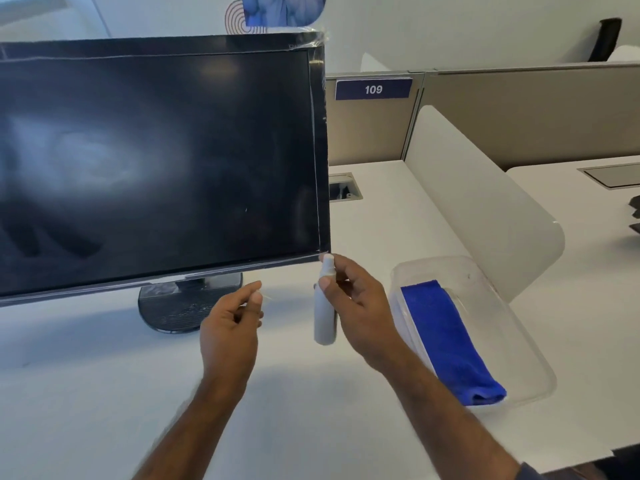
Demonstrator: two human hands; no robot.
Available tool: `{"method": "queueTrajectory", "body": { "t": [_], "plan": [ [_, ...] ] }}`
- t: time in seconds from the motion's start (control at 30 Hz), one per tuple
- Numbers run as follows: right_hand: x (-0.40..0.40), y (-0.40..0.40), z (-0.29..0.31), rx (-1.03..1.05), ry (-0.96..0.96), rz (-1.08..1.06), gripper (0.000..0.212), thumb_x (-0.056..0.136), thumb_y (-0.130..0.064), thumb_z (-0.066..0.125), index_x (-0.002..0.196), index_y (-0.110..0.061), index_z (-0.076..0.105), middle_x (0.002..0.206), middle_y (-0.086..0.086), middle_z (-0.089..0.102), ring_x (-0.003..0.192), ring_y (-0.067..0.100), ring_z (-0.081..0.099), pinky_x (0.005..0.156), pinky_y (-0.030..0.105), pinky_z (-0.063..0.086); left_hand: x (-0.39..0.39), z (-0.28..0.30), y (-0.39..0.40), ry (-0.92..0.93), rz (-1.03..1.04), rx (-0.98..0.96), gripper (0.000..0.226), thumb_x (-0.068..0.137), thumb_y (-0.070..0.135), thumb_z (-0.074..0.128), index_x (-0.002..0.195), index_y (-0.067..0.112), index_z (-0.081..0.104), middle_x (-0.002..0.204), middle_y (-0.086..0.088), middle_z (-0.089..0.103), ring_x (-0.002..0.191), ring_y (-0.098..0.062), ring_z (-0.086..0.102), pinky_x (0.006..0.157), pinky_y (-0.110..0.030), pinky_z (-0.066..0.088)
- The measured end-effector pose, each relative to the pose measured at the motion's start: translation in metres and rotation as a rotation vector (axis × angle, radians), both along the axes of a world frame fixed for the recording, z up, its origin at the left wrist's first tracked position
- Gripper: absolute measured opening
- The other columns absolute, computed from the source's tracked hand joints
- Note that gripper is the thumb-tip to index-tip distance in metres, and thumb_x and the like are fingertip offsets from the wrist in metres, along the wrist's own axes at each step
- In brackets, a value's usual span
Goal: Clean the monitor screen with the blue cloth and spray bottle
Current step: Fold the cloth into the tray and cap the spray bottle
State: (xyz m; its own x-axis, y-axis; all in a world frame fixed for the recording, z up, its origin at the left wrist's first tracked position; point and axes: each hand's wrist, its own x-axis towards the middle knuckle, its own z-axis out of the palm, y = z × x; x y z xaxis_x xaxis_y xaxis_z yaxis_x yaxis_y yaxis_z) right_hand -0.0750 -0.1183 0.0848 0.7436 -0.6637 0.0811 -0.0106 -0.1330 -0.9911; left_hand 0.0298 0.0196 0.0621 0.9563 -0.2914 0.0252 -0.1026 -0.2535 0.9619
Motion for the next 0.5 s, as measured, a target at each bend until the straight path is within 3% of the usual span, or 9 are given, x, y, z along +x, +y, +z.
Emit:
{"method": "queueTrajectory", "body": {
  "t": [0.1, 0.2, 0.33, 0.5],
  "plan": [
    [0.003, 0.013, -0.002, 0.1, 0.08, 0.042, 0.028, 0.096, -0.045, 0.048, 0.122, -0.056, 0.043, 0.123, -0.013, 0.058, 0.096, 0.015, 0.066, 0.075, 0.025, 0.058, 0.003, 0.009, 0.008, 0.013, 0.008, -0.032, 0.03, 0.096, 0.027, 0.059, 0.124, 0.023, 0.067, 0.105, 0.004, 0.071, 0.087, -0.013, 0.067, 0.073, -0.018, 0.052],
    [0.003, 0.024, -0.003, 0.071, 0.095, 0.084, 0.029, 0.098, -0.039, 0.05, 0.125, -0.047, 0.047, 0.111, -0.007, 0.06, 0.081, 0.017, 0.066, 0.062, 0.017, 0.053, 0.006, 0.017, 0.015, 0.03, 0.021, -0.073, 0.025, 0.093, 0.027, 0.062, 0.118, 0.025, 0.068, 0.096, 0.01, 0.072, 0.086, -0.014, 0.068, 0.073, -0.018, 0.053],
    [0.005, 0.033, -0.005, 0.089, 0.133, 0.13, 0.013, 0.092, -0.034, 0.063, 0.101, -0.025, 0.062, 0.093, -0.001, 0.066, 0.074, 0.017, 0.066, 0.063, 0.02, 0.054, 0.011, 0.024, 0.023, 0.064, 0.044, -0.111, 0.017, 0.09, 0.028, 0.066, 0.107, 0.027, 0.069, 0.091, 0.013, 0.072, 0.084, -0.014, 0.07, 0.069, -0.015, 0.054],
    [0.008, 0.038, -0.007, 0.022, 0.086, 0.252, 0.017, 0.087, -0.03, 0.072, 0.086, -0.014, 0.071, 0.08, 0.013, 0.064, 0.07, 0.019, 0.057, 0.064, 0.027, 0.047, 0.013, 0.03, 0.032, 0.091, 0.033, -0.164, 0.011, 0.087, 0.026, 0.069, 0.092, 0.037, 0.069, 0.087, 0.012, 0.074, 0.082, -0.014, 0.071, 0.063, -0.012, 0.054]
  ]
}}
